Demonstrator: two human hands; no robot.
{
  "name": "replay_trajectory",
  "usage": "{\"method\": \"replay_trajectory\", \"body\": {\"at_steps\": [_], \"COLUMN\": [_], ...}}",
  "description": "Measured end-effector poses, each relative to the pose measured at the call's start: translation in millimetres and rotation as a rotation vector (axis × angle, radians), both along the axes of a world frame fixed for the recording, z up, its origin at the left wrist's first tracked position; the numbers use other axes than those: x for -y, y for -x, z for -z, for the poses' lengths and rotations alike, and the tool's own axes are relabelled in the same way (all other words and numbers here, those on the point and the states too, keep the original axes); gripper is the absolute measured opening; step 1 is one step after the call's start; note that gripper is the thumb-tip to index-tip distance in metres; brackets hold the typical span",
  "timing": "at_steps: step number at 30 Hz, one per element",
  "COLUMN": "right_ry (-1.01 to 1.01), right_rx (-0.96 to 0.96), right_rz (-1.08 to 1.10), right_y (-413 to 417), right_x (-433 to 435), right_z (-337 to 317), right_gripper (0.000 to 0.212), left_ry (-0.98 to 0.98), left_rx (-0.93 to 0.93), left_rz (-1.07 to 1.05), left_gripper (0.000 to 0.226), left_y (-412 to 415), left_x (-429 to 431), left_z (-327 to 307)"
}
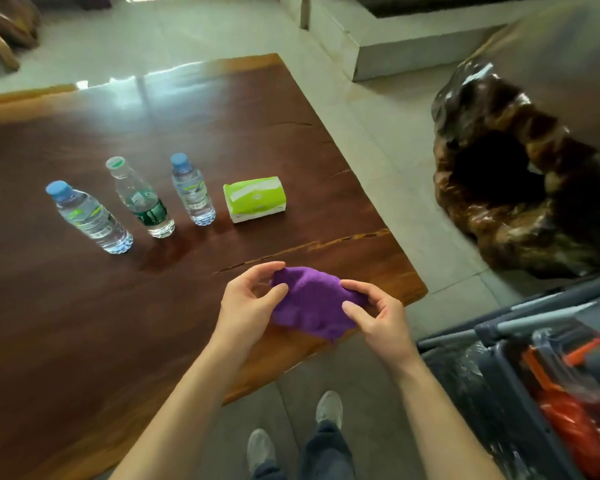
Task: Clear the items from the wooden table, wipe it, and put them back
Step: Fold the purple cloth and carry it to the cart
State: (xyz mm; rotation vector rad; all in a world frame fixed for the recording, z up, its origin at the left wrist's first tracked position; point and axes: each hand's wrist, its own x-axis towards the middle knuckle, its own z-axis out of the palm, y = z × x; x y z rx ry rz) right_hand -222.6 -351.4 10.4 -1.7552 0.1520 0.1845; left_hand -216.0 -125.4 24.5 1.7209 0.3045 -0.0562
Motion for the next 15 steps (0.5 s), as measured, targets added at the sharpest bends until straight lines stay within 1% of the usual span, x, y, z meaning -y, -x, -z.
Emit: {"method": "replay_trajectory", "body": {"at_steps": [5,11,15], "right_ry": [-0.025,0.019,0.065], "right_rx": [0.094,0.201,0.233], "right_rz": [0.196,0.438,0.548], "right_y": [34,95,139], "right_x": [54,129,181], "right_z": [-39,-84,-103], "right_gripper": [0.031,0.021,0.027], "left_ry": [-0.032,-0.063,-0.059], "left_rx": [0.119,0.237,0.253], "left_rz": [0.228,0.485,0.609], "left_gripper": [0.033,0.024,0.024], "left_y": [-12,-7,6], "left_x": [53,144,208], "left_z": [-38,-84,-107]}}
